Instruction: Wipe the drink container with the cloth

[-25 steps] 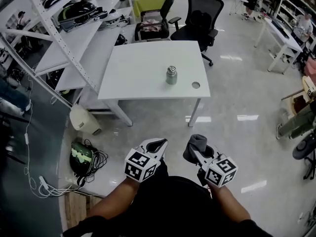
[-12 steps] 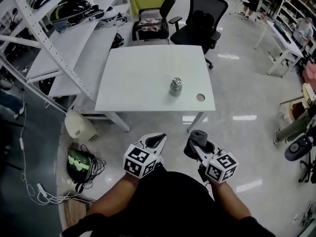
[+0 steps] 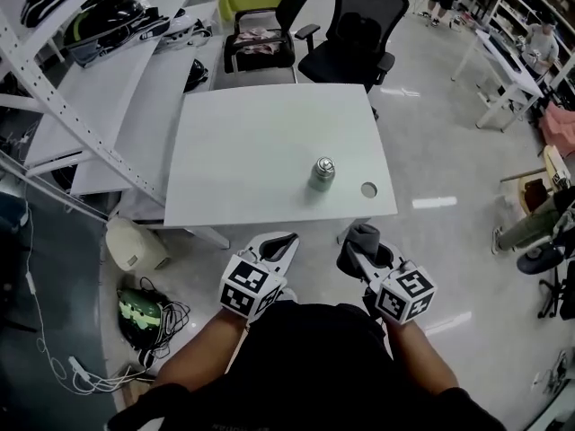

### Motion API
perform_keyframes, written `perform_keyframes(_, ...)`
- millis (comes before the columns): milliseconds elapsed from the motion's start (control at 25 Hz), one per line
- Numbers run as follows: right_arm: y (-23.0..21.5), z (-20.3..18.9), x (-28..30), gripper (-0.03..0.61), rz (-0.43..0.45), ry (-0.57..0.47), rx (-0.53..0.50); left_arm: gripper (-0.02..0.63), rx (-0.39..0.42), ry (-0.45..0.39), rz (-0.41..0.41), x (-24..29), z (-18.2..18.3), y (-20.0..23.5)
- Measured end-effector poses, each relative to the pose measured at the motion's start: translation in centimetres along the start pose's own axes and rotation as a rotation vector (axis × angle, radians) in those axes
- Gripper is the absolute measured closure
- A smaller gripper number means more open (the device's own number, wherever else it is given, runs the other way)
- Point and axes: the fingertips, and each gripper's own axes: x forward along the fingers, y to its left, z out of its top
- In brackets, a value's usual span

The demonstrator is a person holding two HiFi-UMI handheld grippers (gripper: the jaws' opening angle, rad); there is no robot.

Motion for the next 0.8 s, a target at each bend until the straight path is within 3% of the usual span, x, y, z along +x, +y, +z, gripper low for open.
perform_keyframes(280,-1.8,1.0,2.6,0.468,-0.019,0.026,0.005,0.597,-0.016,0.031,-0.011,2.3,0.3,3.5)
perform_keyframes(480,-4.0,1.5,4.7,0.468,0.027,0.056,-0.003,0.597,-0.061,0.016,-0.005,5.4,1.6,4.9)
perform_keyframes(680,-8.8,3.2,8.0,0.468,0.072,0.134,-0.037,0.595,-0.012,0.045,0.078,8.6,3.3,7.1)
perform_keyframes(800,-11.6,3.7,10.4,0.468,0.102,0.211,-0.115,0.594,0.053,0.101,0.133,10.9,3.3,8.8)
